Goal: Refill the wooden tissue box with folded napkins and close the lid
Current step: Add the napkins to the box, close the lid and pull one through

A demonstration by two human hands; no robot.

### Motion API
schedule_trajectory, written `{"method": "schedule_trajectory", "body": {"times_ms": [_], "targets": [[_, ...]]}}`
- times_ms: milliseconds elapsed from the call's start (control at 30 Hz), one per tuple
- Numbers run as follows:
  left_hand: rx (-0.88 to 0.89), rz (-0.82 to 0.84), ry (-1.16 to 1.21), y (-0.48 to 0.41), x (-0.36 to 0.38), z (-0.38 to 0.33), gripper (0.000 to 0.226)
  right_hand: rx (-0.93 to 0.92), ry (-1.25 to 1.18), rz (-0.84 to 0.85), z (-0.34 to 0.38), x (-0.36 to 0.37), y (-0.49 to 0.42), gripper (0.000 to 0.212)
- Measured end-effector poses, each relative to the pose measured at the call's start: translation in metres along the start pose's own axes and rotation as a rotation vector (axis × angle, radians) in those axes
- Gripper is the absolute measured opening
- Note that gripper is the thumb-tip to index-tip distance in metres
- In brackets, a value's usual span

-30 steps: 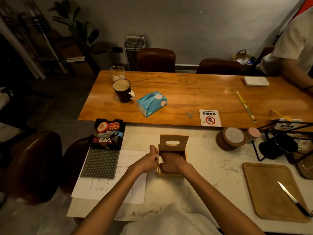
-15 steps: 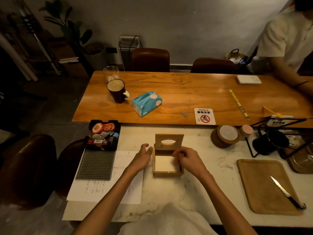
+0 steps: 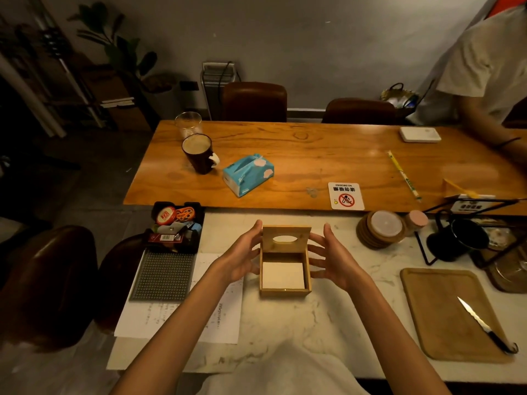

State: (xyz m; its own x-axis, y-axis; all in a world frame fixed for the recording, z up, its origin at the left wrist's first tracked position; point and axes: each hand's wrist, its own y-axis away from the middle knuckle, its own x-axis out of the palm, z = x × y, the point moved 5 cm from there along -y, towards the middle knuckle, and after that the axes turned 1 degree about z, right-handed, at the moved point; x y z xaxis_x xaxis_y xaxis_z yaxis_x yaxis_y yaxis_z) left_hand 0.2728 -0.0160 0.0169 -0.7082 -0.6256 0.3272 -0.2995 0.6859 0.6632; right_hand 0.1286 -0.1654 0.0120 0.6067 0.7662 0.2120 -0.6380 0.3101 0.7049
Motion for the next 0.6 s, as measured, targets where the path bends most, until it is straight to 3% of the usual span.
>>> {"method": "schedule_trajectory", "body": {"times_ms": [133, 200, 300, 433, 500, 600], "targets": [[0.052, 0.058, -0.113, 0.01, 0.0, 0.003, 0.028, -0.056, 0.113, 0.032, -0.006, -0.003, 0.004, 0.049], [0.102, 0.055, -0.224, 0.014, -0.004, 0.012, 0.049, -0.161, 0.257, 0.069, -0.011, -0.002, 0.008, 0.03], [0.161, 0.007, -0.296, 0.02, -0.004, 0.036, 0.087, -0.314, 0.404, 0.009, -0.027, 0.001, 0.011, 0.068], [0.239, -0.099, -0.332, 0.017, 0.002, 0.052, 0.088, -0.432, 0.602, -0.101, -0.038, 0.007, 0.011, 0.081], [0.259, -0.144, -0.367, 0.013, 0.004, 0.054, 0.087, -0.463, 0.838, -0.235, -0.037, 0.006, 0.011, 0.072], [0.269, -0.211, -0.442, 0.007, 0.0, 0.057, 0.088, -0.688, 1.176, -0.522, -0.017, 0.025, 0.019, 0.046]]}}
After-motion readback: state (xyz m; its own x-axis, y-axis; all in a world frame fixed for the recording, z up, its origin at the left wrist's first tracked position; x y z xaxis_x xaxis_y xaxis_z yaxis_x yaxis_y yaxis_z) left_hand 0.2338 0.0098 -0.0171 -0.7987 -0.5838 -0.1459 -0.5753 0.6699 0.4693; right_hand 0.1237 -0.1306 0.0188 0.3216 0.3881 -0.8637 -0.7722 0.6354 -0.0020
